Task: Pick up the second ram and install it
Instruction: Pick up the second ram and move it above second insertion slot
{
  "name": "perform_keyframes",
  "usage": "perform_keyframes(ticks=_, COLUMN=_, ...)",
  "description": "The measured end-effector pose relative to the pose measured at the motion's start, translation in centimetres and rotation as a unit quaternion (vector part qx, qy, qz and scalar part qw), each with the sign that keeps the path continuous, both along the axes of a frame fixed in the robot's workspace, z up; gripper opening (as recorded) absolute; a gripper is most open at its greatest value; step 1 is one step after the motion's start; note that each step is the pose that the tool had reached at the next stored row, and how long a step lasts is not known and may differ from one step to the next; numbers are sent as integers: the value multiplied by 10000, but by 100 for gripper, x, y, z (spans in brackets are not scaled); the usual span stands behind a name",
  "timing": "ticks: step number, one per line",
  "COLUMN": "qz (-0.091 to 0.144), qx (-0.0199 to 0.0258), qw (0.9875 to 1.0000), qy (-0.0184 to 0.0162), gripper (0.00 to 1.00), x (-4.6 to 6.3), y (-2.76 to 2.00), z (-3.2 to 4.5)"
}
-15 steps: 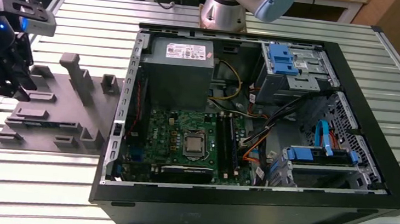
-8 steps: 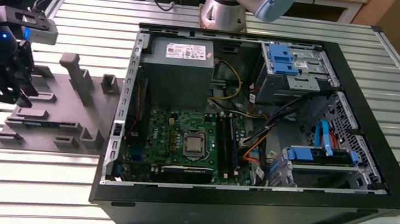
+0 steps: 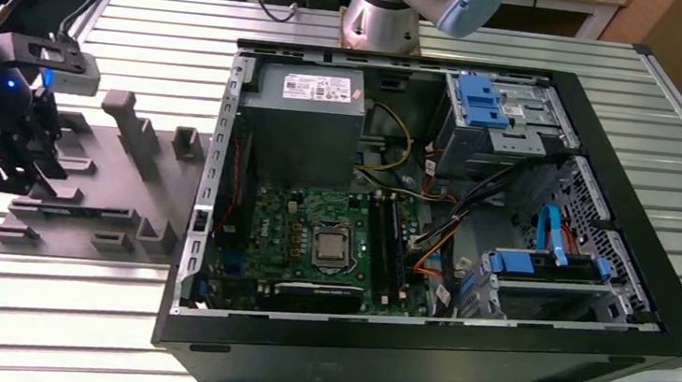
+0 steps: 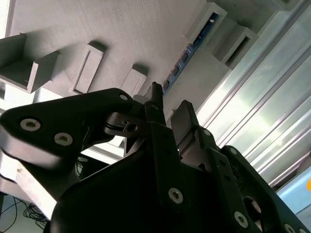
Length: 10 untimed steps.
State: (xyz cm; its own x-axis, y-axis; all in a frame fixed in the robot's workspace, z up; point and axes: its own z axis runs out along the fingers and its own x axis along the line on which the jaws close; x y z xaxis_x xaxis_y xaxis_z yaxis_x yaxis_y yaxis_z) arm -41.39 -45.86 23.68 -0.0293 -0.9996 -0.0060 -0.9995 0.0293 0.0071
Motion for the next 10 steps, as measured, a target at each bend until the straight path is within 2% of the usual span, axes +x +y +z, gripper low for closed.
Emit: perform_keyframes(ticks=10, qz=1, qx=0, qw=10000, qy=0, gripper=35, x=0, y=-15, z=-181)
